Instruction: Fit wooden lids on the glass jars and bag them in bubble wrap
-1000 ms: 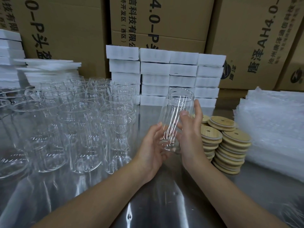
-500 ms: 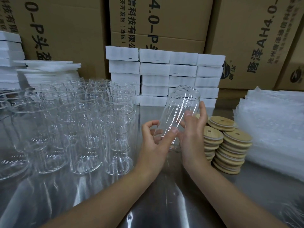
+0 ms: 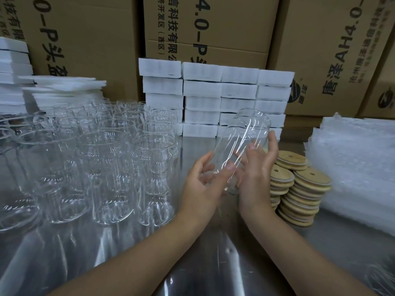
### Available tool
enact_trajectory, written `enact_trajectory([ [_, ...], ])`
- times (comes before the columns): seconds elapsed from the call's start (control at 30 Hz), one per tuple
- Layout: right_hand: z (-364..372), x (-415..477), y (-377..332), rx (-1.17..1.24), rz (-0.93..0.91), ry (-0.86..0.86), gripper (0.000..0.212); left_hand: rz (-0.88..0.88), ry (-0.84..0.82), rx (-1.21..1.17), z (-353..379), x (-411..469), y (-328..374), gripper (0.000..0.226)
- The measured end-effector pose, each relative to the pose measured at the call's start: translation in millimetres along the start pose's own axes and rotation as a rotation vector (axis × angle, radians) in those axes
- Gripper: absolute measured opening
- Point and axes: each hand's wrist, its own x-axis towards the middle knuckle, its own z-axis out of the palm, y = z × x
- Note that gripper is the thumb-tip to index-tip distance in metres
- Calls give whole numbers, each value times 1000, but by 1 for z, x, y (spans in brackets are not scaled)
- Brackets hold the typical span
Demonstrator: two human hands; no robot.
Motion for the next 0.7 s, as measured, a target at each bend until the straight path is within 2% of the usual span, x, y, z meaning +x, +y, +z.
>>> enact_trajectory([
  [0.17, 1, 3, -1, 72, 60, -22, 50, -74, -39, -160, -1, 0, 2, 20],
  [0.3, 1, 2, -3, 89, 50, -25, 53, -80, -71, -159, -2, 1, 5, 45],
  [0.43, -1, 1, -3, 77, 25, -65, 65, -131, -28, -155, -1, 2, 6, 23],
  [0.57, -2, 0, -3, 87, 19, -118, 67, -175, -35, -152, -2, 5, 5, 26],
  [0.7, -2, -2, -3, 67, 49, -142, 70, -259, -48, -133, -5, 8, 4, 41],
])
